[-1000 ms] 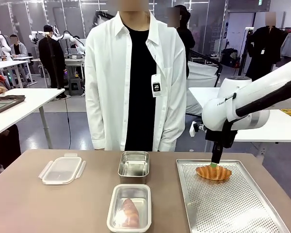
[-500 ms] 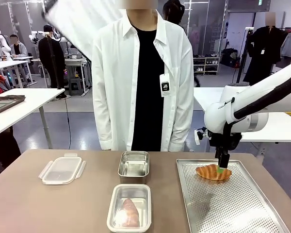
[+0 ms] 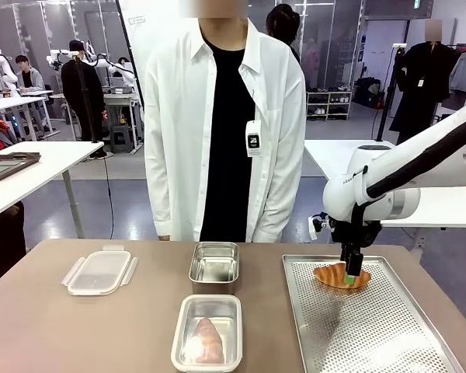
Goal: Place the bread into the airtight container.
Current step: Pick up a Butter Roll and place it into an empty Airtight Container.
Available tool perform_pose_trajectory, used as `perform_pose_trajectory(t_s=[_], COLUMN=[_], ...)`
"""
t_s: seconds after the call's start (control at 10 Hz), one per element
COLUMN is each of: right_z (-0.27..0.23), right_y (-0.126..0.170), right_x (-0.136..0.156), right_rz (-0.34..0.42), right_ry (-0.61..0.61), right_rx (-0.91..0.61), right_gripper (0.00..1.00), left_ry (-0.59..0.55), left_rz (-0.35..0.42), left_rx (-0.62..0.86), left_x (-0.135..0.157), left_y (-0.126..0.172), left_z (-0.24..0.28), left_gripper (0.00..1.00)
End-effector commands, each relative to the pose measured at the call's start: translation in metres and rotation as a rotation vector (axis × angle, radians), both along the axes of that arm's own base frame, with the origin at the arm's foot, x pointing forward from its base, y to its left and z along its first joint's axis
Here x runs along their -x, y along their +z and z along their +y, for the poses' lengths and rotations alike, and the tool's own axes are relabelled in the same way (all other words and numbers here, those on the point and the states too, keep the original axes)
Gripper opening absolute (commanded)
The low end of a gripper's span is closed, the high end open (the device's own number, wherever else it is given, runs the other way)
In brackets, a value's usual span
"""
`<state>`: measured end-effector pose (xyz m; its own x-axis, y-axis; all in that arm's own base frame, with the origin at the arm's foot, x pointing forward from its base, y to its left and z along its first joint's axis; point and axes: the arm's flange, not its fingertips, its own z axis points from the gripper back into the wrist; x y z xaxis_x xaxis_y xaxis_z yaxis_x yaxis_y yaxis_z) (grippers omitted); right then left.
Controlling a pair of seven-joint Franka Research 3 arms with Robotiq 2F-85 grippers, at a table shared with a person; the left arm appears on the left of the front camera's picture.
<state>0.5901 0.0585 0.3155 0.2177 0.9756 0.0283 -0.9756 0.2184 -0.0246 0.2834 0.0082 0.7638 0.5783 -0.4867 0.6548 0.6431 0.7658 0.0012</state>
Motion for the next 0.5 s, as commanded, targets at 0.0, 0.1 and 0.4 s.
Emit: perform_pose_trajectory(t_s=[0.0,0.1,0.4], right_z=[-0.003,-0.003,-0.001], right_y=[-0.003,-0.005,-0.014], right_x=[-0.009,-0.011,-0.015], right_rz=[0.007,0.008,0.016], right_ry=[0.023,0.017,-0.001], right_rx=[-0.003,0.000,0.013], right_gripper=[1.00,1.00,1.00], left_ry=[-0.013,-0.013,-0.013], left_rz=[-0.004,-0.004,-0.004], left_rx=[-0.012,-0.012,-0.012], left_x=[0.000,0.000,0.000], left_y=[0.000,0.000,0.000], left_z=[0.001,0.001,0.001], left_gripper=[1.00,1.00,1.00])
